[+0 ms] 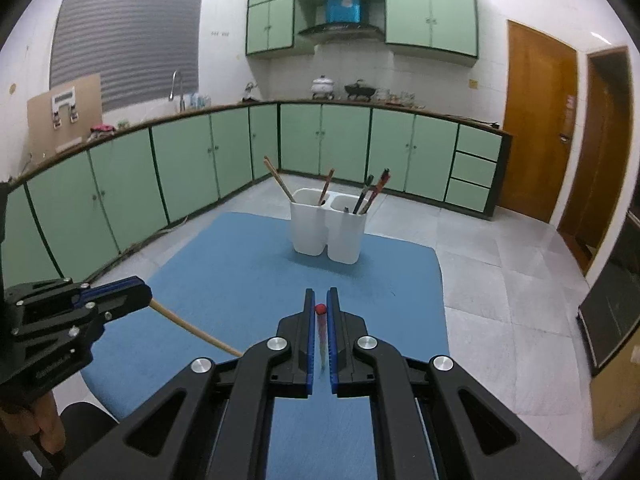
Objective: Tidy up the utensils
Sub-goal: 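Lift both chopsticks and carry them to the white holder cups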
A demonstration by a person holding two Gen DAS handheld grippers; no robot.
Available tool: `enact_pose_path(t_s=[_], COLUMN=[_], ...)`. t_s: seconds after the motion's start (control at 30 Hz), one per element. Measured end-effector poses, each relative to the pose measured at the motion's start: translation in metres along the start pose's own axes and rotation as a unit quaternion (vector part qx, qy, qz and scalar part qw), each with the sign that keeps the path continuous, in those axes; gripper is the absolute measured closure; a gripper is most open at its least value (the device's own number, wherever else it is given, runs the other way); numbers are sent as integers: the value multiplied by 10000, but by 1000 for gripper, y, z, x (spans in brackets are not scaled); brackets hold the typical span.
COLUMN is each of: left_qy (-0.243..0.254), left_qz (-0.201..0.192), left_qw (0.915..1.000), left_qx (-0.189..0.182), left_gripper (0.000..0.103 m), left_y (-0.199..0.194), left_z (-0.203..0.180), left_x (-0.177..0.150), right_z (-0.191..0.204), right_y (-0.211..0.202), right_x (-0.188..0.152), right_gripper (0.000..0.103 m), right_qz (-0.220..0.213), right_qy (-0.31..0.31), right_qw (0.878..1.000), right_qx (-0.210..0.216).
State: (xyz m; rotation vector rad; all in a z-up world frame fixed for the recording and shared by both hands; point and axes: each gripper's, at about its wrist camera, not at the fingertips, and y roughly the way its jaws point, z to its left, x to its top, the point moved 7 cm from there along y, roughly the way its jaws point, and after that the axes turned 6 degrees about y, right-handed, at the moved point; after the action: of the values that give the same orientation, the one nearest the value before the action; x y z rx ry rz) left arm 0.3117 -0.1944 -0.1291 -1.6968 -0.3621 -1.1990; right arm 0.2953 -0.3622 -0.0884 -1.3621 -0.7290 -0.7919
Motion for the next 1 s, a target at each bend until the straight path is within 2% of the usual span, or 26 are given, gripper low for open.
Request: enact_pose_path(t_s=[0.27, 0.63, 0.83, 1.0], left_qy=[45, 14, 131, 123], left_qz=[220, 161, -1, -304], left_qw=[9995, 9998, 9999, 9991], left_qx=[-230, -136, 89, 259], left_gripper=[97, 97, 97, 97], left_y=[24, 35, 38, 41], left_z=[14, 43, 56, 65], left_x=[35, 92, 141, 196], right_z=[-9, -19, -17, -17], right_y=[31, 33, 27, 29], right_x=[35, 78, 134, 189], right_gripper=[98, 98, 98, 98], right_qz=[464, 468, 203, -37], right_qy=[46, 80, -18, 3], right_qw=[9987, 9985, 9995, 9998], right_qx=[199, 270, 251, 208])
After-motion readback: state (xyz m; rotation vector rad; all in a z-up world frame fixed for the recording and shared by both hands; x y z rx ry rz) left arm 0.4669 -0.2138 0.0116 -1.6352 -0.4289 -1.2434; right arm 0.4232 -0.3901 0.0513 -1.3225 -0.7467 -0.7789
